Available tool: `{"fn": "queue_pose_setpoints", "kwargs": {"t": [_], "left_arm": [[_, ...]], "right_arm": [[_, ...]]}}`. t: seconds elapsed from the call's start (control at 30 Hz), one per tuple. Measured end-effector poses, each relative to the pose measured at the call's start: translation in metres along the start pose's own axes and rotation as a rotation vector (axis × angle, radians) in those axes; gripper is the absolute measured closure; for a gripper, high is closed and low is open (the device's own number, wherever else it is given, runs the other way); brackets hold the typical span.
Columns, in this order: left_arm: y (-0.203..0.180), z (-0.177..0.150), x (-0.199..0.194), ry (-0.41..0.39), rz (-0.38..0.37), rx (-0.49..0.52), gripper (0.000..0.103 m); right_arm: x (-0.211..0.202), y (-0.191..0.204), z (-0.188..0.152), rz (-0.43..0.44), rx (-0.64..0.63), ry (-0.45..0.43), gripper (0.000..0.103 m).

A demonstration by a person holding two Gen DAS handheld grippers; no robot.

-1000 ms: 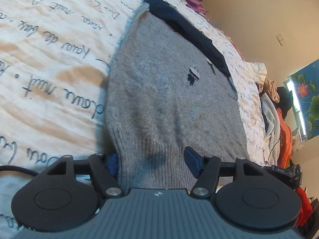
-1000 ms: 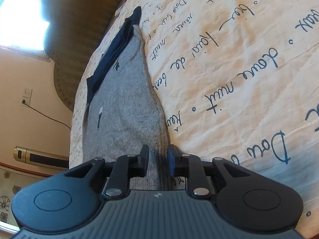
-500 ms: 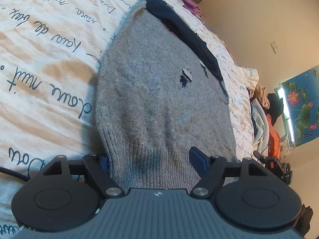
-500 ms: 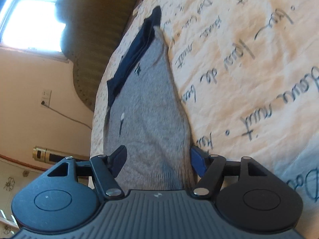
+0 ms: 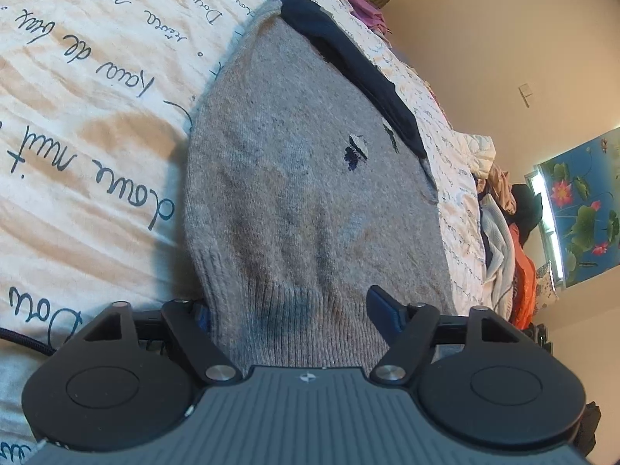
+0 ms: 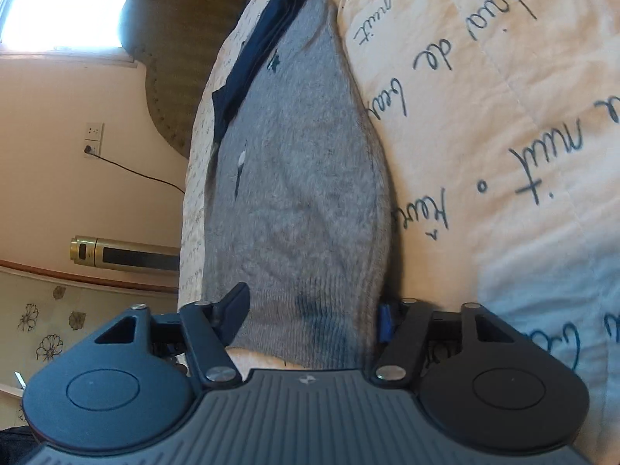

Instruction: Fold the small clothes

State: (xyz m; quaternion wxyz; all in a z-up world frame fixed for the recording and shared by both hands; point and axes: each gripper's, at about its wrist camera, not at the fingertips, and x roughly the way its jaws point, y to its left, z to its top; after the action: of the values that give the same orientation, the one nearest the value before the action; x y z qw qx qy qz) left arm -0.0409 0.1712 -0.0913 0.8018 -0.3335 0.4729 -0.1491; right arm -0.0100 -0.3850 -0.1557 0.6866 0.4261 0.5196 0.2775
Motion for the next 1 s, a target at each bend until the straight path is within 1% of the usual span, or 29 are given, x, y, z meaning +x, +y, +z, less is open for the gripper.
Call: {"fn": "queue_pose_setpoints", "kwargs": {"t": [0.03,0.07,0.1,0.13,0.2,0.23,0.27,0.3,0.33,0.37,0.4,0.47,0.53,0.63,0.67,0.7,0.73,0.77,0.8,0.83,0.9,1.0], "left_arm": [[-0.002,0.002,0.002,0.003,0.030,0.014,0.053],[-0.003,0.003,0.003,0.009,0.052,0.030,0.063],[-0.003,0.005,0.004,0.021,0.068,0.037,0.088],[-0.003,0.006,0.003,0.036,0.074,0.037,0.096],[-0.008,0.005,-0.007,0.018,0.064,0.066,0.096],[-0.010,0.003,-0.012,0.004,0.080,0.094,0.096],[-0.010,0.002,-0.013,0.006,0.097,0.112,0.096],[-0.004,0.001,-0.011,0.017,0.118,0.109,0.096],[0.004,0.001,-0.006,0.030,0.137,0.081,0.094],[0.011,0.001,-0.005,0.027,0.121,0.052,0.092],[0.011,0.002,-0.004,0.029,0.116,0.046,0.092],[0.006,0.004,-0.005,0.036,0.109,0.073,0.079],[0.005,0.003,-0.005,0.044,0.092,0.080,0.071],[0.003,0.005,-0.003,0.049,0.069,0.068,0.062],[0.002,0.005,-0.002,0.049,0.070,0.069,0.061],[0.000,0.005,0.000,0.046,0.078,0.078,0.061],[-0.003,0.004,0.000,0.040,0.089,0.091,0.069],[-0.005,0.004,0.001,0.041,0.104,0.105,0.073],[-0.006,0.004,0.001,0.043,0.115,0.114,0.087],[-0.004,0.006,0.002,0.051,0.113,0.107,0.094],[-0.002,0.010,0.001,0.059,0.094,0.088,0.095],[-0.008,0.019,-0.001,0.054,0.071,0.107,0.095]], "right_arm": [[0.001,-0.002,-0.002,-0.039,-0.006,-0.003,0.097],[0.001,-0.004,-0.003,-0.059,-0.010,-0.007,0.098],[0.001,-0.005,-0.004,-0.052,-0.008,-0.015,0.098],[0.000,-0.001,-0.004,-0.058,-0.024,-0.021,0.098],[-0.008,0.012,-0.006,-0.058,-0.074,-0.045,0.099],[-0.012,0.019,-0.008,-0.049,-0.098,-0.059,0.099],[-0.016,0.020,-0.009,-0.072,-0.122,-0.057,0.099],[-0.016,0.017,-0.010,-0.109,-0.125,-0.045,0.099],[-0.014,0.010,-0.010,-0.139,-0.112,-0.031,0.099],[-0.011,0.003,-0.009,-0.124,-0.087,-0.015,0.099],[-0.010,-0.003,-0.010,-0.088,-0.068,-0.006,0.099],[-0.011,-0.003,-0.010,-0.062,-0.043,-0.014,0.095],[-0.015,-0.004,-0.010,-0.042,-0.030,-0.017,0.093],[-0.016,-0.005,-0.008,-0.024,-0.007,-0.031,0.075],[-0.015,-0.005,-0.007,-0.023,-0.002,-0.029,0.075],[-0.013,-0.004,-0.006,-0.034,-0.003,-0.030,0.076],[-0.011,-0.003,-0.006,-0.043,-0.008,-0.026,0.077],[-0.010,0.001,-0.004,-0.051,-0.019,-0.024,0.086],[-0.011,0.003,-0.003,-0.067,-0.039,-0.027,0.092],[-0.013,0.006,-0.003,-0.080,-0.059,-0.034,0.096],[-0.015,0.011,0.001,-0.055,-0.084,-0.051,0.097],[-0.017,0.024,0.010,-0.012,-0.120,-0.072,0.097]]}}
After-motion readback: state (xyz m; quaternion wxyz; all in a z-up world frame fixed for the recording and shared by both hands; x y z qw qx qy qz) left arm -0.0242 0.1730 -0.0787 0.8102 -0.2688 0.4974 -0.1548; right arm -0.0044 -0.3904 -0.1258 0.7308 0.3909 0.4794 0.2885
